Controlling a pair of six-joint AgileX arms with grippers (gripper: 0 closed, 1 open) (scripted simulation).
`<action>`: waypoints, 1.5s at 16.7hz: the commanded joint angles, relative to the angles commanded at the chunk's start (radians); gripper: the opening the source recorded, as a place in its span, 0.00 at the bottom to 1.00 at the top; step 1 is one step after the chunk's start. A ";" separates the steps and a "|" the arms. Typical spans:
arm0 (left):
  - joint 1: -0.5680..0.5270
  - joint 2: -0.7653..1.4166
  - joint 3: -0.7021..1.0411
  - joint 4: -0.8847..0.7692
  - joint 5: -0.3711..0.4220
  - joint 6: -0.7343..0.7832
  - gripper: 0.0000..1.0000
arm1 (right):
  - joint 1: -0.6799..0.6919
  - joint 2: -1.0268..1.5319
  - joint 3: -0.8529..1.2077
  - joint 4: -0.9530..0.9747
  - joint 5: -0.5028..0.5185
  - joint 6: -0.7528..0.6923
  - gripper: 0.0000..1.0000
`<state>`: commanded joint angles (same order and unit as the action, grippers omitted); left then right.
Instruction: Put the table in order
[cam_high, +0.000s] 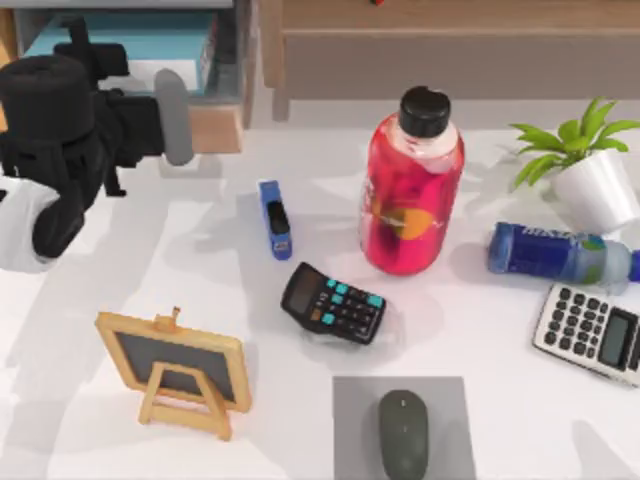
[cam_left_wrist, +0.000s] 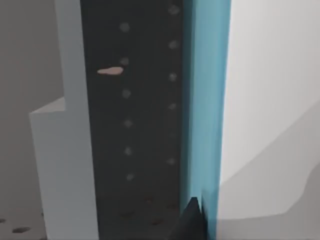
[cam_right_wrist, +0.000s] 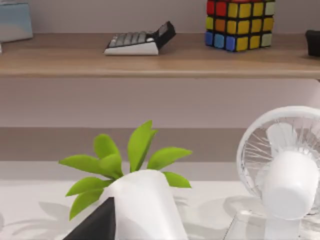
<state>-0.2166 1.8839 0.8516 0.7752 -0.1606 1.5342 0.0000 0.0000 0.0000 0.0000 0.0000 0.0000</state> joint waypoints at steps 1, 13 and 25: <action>0.000 0.000 0.000 0.000 0.000 0.000 0.30 | 0.000 0.000 0.000 0.000 0.000 0.000 1.00; 0.000 0.000 0.000 0.000 0.000 0.000 1.00 | 0.000 0.000 0.000 0.000 0.000 0.000 1.00; -0.012 -0.092 -0.103 0.033 -0.018 -0.005 1.00 | 0.000 0.000 0.000 0.000 0.000 0.000 1.00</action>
<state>-0.2287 1.7916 0.7486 0.8080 -0.1788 1.5295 0.0000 0.0000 0.0000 0.0000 0.0000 0.0000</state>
